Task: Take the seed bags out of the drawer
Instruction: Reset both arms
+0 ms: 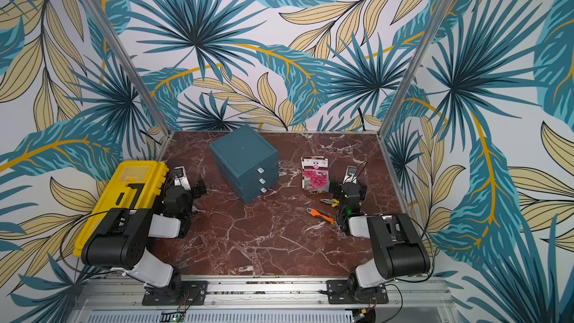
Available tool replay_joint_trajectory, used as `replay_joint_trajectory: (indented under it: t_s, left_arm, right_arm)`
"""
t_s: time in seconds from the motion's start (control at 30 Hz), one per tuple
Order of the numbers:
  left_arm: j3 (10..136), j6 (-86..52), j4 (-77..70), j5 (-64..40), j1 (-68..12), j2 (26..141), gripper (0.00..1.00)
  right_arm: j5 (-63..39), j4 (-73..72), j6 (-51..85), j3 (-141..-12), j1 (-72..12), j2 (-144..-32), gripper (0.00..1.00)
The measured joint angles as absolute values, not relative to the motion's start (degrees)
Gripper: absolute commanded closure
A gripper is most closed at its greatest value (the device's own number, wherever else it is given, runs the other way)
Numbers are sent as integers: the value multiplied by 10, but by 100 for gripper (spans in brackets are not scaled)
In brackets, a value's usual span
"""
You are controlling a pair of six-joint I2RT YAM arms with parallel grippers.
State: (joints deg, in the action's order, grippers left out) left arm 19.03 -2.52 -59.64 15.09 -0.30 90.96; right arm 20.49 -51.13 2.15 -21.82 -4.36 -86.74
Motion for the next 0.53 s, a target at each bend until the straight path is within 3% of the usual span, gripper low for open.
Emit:
replay_joint_trajectory:
  t_s: [0.53]
  left_arm:
    - [190,-30,-588,143,-3,910,0]
  right_arm:
    - [201,-509,22,-222,-44,-867,0]
